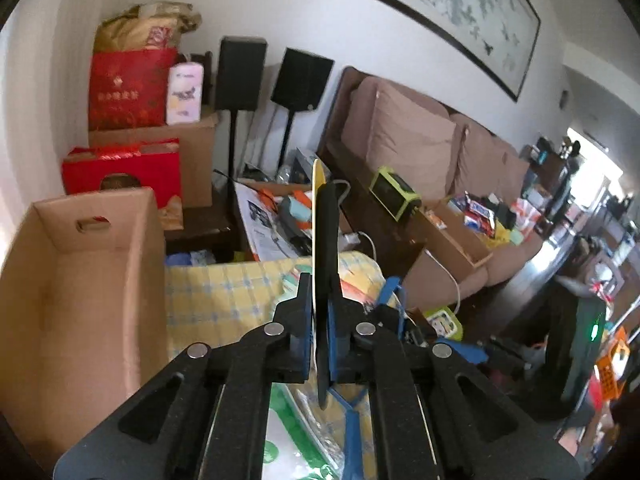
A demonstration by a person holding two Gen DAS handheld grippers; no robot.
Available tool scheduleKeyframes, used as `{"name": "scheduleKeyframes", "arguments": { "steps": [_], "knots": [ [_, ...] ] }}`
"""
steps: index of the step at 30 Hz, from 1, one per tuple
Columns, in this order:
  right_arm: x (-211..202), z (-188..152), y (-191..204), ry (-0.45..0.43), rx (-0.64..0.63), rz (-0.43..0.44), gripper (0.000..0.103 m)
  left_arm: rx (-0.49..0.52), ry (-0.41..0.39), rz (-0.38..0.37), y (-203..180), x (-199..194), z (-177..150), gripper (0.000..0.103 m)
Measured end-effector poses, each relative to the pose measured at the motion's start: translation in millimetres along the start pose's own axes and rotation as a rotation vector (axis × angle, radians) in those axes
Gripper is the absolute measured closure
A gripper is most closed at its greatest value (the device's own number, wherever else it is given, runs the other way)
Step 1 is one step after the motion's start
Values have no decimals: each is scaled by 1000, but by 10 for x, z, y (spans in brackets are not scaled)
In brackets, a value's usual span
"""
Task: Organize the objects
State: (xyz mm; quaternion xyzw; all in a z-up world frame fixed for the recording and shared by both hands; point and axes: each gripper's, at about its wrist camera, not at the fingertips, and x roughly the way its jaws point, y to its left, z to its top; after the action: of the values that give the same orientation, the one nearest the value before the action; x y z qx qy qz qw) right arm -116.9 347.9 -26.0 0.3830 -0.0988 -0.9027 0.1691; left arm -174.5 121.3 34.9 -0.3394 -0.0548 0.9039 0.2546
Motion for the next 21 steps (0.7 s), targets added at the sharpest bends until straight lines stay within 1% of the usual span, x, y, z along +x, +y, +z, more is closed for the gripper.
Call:
{"name": "scheduleKeyframes", "arguments": {
  "steps": [2,4,6,9,11,15,17,19,21],
  "knots": [
    [45,-39,70,-1,-40,-9,22,0,-6,9,56,-54,41,97],
    [88,-50,143,5,-69,0,20,-8,10,-11,87,-75,52,97],
    [100,-47,225,5,-103,18,16,-19,39,-40,119,-102,53,97],
    [98,-23,373,-15,-185,-10,9,-39,94,-100,159,-136,53,97],
    [127,-24,467,-21,-247,-26,2,-57,127,-138,171,-154,55,97],
    [201,-50,603,-11,-332,-22,1,-97,187,-223,228,-186,59,97],
    [237,-72,644,-7,-361,-16,0,-102,203,-231,249,-213,61,97],
    [273,-81,647,0,-367,5,0,-124,218,-244,295,-228,60,97],
    [330,-88,601,18,-345,45,0,-171,237,-270,381,-215,55,96]
  ]
}}
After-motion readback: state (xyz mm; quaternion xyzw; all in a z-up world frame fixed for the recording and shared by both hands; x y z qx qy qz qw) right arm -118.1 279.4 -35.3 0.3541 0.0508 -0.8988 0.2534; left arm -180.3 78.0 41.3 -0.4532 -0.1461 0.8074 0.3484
